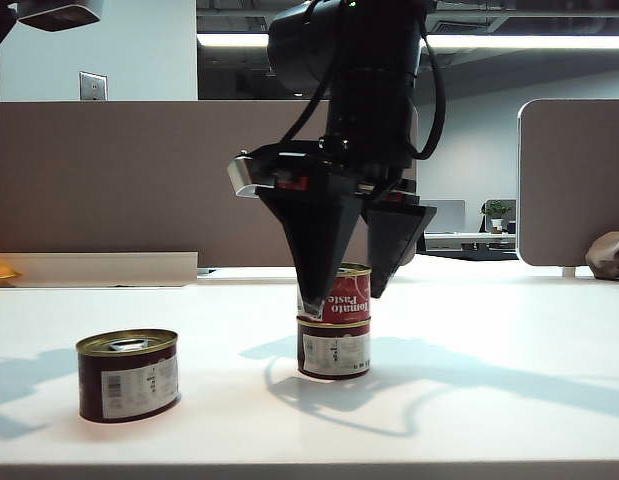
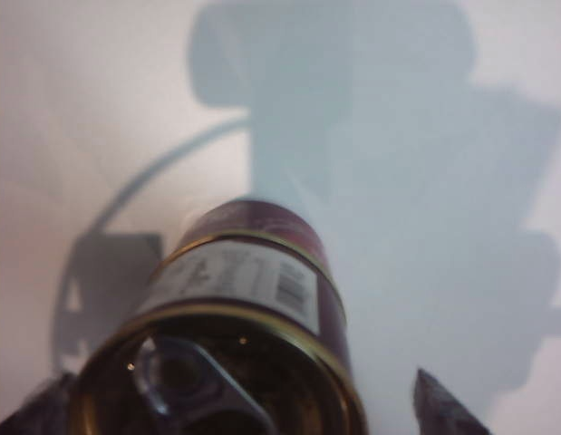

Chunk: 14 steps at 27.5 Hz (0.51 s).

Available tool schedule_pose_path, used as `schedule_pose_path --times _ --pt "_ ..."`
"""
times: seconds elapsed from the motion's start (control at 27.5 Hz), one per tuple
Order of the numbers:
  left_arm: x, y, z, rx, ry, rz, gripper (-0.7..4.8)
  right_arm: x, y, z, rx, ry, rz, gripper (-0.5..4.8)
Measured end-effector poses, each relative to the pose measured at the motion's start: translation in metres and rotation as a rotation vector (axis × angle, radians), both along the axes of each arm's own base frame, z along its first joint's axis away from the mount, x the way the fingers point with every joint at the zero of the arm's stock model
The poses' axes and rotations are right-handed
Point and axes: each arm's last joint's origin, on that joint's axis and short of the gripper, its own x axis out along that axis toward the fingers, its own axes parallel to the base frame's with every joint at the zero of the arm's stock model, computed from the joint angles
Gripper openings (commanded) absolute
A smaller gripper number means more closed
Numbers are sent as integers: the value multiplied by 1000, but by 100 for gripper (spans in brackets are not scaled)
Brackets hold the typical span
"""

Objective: Pick up the cans one by one and stack them together.

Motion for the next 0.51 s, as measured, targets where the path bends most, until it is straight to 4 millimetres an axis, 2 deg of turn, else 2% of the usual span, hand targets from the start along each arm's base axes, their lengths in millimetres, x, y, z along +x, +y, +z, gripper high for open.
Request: schedule_pose_path --times 0.11,0.33,0.36,0.4,0.44,0.47,0.51 --pt "0 0 0 0 -1 0 37 1 1 4 4 -5 1 473" --pt "5 -5 0 -79 -26 -30 36 -3 -3 45 60 -62 -1 476" --pt "5 -5 -3 -83 -27 -32 37 -6 -5 51 71 -75 -2 460" --pt "6 -6 -6 -84 -26 -32 42 -9 -8 59 84 -88 -2 401" --pt "7 -6 -12 -83 -26 -32 100 -12 -11 66 96 -100 -5 217" --pt "8 -7 -24 -77 -8 -32 132 -17 -16 76 114 -112 -21 61" --pt "9 -8 -39 -64 35 -35 134 -25 -23 88 122 -118 -27 44"
